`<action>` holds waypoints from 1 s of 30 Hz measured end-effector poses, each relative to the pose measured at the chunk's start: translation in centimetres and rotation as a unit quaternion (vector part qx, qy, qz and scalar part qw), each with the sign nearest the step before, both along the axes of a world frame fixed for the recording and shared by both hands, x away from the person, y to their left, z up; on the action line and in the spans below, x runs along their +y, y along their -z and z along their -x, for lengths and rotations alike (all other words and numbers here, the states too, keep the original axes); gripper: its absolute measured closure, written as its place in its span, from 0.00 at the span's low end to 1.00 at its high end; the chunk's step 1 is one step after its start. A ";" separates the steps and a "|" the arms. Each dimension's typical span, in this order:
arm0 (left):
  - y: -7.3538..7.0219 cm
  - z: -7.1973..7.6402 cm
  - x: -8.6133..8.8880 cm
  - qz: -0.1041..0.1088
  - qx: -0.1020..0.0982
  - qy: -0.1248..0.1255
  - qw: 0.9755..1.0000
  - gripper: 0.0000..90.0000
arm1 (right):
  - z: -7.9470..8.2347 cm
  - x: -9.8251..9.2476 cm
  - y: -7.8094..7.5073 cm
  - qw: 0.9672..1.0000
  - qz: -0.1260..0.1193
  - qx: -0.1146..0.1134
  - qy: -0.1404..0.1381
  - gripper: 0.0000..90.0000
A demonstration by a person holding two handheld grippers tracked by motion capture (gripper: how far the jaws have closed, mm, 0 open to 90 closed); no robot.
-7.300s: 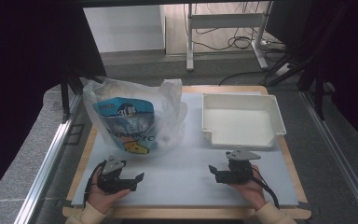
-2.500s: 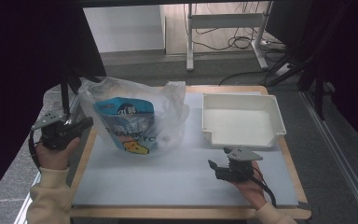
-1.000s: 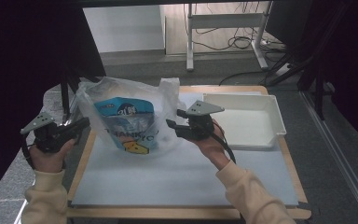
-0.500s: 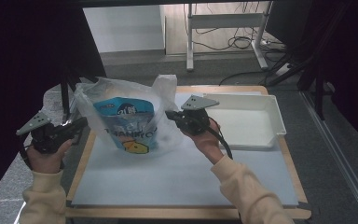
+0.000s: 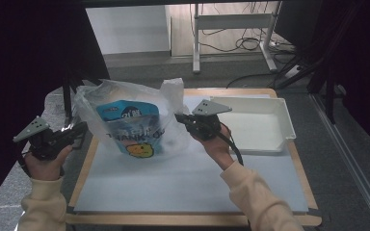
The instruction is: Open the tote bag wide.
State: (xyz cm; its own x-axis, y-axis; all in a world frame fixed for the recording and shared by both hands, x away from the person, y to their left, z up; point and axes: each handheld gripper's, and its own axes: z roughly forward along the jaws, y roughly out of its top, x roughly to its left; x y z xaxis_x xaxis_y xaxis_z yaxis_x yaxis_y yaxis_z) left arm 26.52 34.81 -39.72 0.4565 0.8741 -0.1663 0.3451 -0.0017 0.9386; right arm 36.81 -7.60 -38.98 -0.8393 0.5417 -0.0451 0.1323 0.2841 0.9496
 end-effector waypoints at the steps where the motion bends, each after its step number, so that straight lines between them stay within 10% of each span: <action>1: 0.0 0.0 0.0 0.000 0.000 0.000 1.000 1.00 | 0.1 0.0 0.0 1.000 0.002 -0.001 0.000 0.99; 30: 1.2 -0.1 -0.8 -0.022 0.017 0.000 1.000 1.00 | -0.5 -0.7 2.7 1.000 0.013 0.026 0.010 0.99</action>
